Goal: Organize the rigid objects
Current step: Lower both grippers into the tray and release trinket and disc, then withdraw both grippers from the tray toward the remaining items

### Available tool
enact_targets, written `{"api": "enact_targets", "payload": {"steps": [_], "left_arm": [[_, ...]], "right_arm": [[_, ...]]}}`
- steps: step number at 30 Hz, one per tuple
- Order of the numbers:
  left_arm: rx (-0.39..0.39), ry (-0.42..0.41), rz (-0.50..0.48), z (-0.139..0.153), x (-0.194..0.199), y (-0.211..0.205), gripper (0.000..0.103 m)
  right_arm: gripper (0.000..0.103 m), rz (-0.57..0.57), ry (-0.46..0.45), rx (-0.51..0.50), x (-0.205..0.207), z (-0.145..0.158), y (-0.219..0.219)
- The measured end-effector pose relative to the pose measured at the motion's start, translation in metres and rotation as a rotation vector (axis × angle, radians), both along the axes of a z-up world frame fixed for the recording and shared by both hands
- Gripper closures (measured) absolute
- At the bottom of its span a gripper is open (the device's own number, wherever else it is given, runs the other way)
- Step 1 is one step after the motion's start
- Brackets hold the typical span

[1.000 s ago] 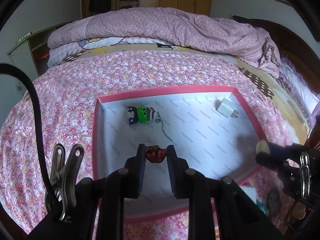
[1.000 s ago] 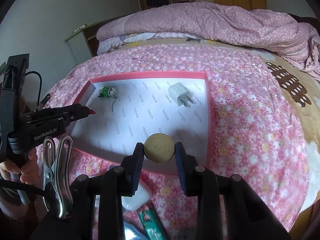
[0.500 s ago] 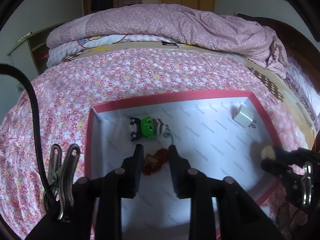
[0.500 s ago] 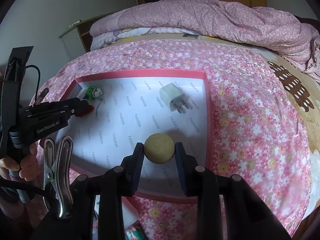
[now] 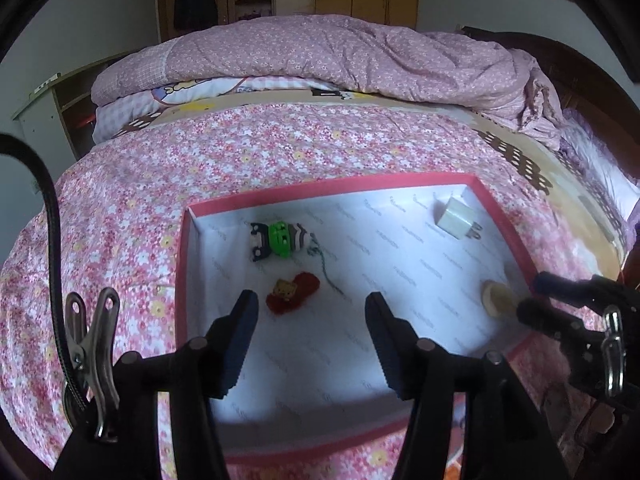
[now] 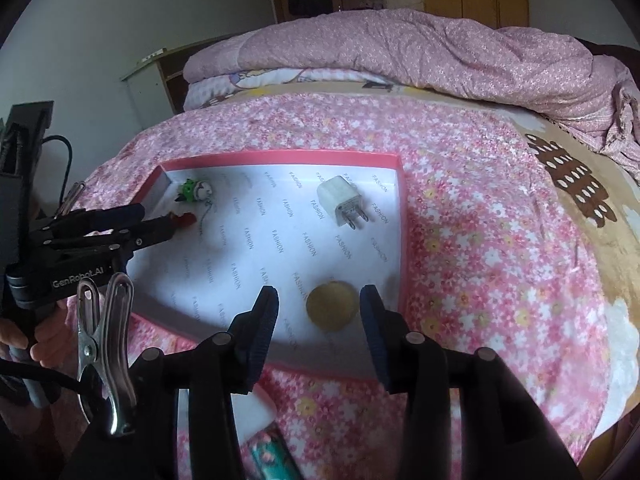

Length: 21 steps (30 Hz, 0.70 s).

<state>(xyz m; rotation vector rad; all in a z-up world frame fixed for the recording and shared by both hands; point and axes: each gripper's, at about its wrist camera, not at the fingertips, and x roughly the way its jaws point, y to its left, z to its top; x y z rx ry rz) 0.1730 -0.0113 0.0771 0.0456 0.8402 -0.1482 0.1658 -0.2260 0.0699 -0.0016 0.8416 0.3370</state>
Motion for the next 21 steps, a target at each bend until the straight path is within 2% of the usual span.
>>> {"api": "enact_targets", "payload": {"steps": [7, 12, 21], "left_arm": [[0.003, -0.031, -0.018, 0.010, -0.023, -0.006, 0.044], [-0.035, -0.034, -0.038, 0.016, -0.046, -0.009, 0.044], [-0.079, -0.025, -0.074, 0.013, -0.090, -0.019, 0.044]], "right_arm": [[0.059, 0.025, -0.017, 0.018, -0.038, 0.007, -0.004], [0.059, 0.018, -0.012, -0.015, -0.060, 0.005, -0.001], [0.059, -0.014, 0.038, 0.050, -0.086, -0.008, -0.005]]}}
